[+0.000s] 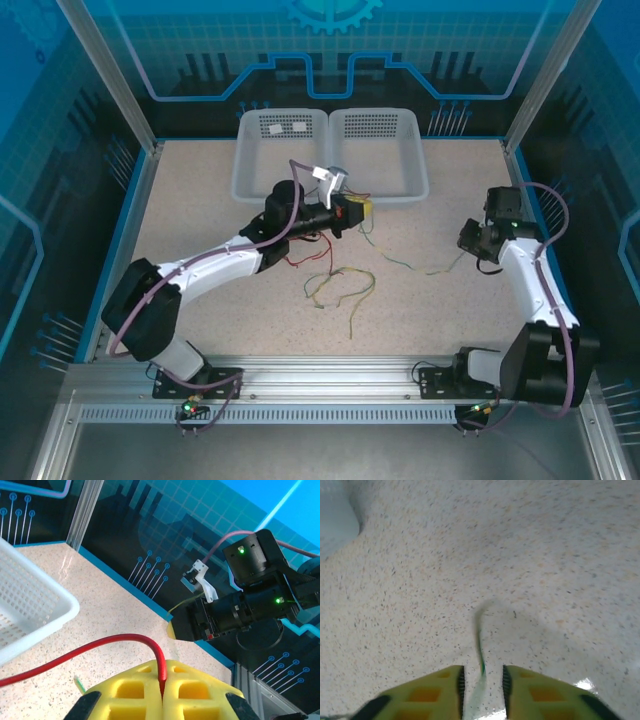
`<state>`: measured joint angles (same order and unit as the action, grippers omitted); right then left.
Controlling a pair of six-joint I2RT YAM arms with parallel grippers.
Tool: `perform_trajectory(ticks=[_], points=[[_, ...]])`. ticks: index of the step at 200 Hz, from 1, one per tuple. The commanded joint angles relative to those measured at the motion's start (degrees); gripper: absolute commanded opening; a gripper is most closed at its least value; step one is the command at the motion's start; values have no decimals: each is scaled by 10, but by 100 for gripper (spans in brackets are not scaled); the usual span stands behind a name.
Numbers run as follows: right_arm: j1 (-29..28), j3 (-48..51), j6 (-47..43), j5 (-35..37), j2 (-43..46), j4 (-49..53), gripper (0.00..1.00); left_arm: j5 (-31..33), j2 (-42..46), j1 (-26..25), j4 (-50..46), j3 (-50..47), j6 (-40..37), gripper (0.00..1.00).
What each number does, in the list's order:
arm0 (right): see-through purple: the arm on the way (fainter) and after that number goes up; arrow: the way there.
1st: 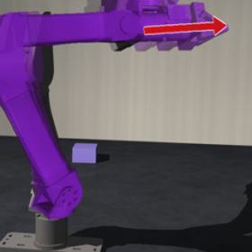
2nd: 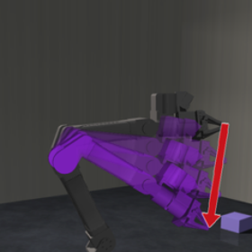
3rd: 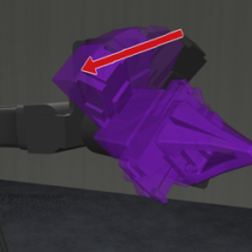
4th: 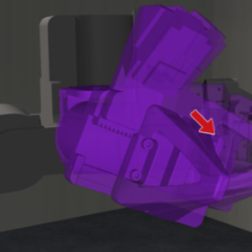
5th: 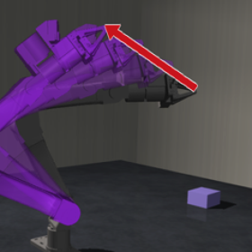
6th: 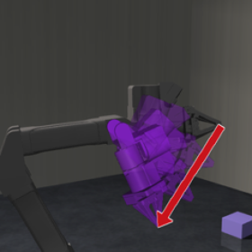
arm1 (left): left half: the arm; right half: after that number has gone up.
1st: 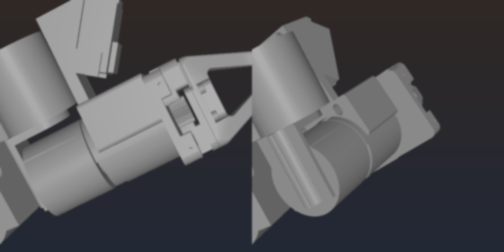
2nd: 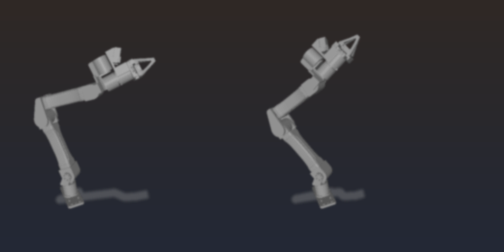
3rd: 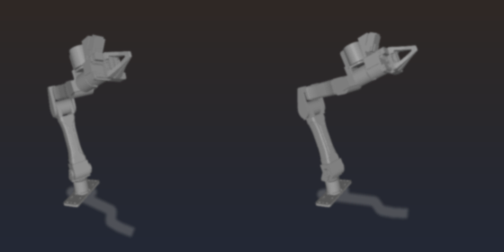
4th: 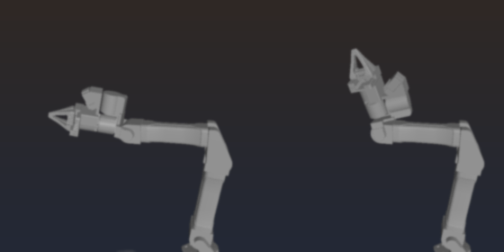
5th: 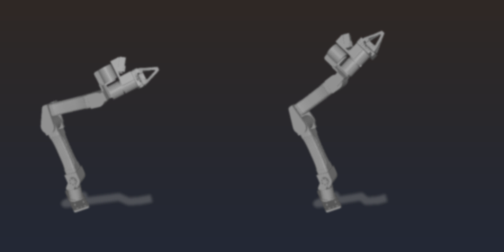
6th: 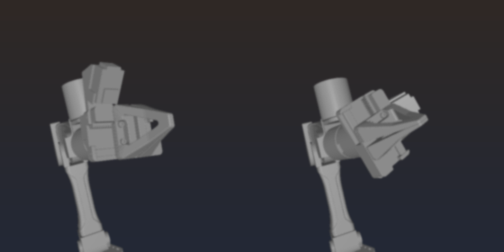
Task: Untangle the cables
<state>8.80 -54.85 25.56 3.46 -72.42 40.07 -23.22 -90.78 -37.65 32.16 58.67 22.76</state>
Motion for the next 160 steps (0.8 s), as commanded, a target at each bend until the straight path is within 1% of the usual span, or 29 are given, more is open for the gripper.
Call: perform_trajectory(ticks=[1,5,14,23,29,36,45,58,65,72,86,100,119,141,160], points=[[1,-4,-8,-53,-5,-27,50,-10,-21,-2,51,-14,18,0],[0,-5,-13,-52,0,-29,56,-9,-24,-2,51,-15,18,0],[-6,-8,-25,-48,17,-31,66,-9,-25,-2,51,-17,17,0],[-13,-14,-42,-36,38,-32,72,-5,-25,-2,51,-18,17,0],[-17,-16,-54,-31,55,-35,76,-4,-24,-2,52,-19,16,0],[-24,-16,-75,-36,77,-46,77,-4,-24,-1,52,-19,15,0],[-37,-9,-97,-64,110,-71,78,-2,-22,-1,53,-20,14,0],[-70,15,-110,-108,162,-130,83,0,-21,1,57,-20,14,0],[-94,37,-121,-136,186,-172,83,0,-21,1,57,-18,14,0],[-133,66,-136,-150,207,-218,83,0,-22,2,56,-17,13,0],[-215,108,-165,-123,228,-283,86,2,-21,5,56,-15,14,0],[-269,132,-204,-117,223,-308,86,2,-15,10,55,-18,15,0],[-310,148,-253,-114,201,-312,86,9,4,16,47,-31,10,0],[-348,164,-285,-100,181,-327,87,18,31,28,30,-44,-1,0],[-376,202,-312,-79,174,-392,89,18,46,35,19,-48,-6,0]])
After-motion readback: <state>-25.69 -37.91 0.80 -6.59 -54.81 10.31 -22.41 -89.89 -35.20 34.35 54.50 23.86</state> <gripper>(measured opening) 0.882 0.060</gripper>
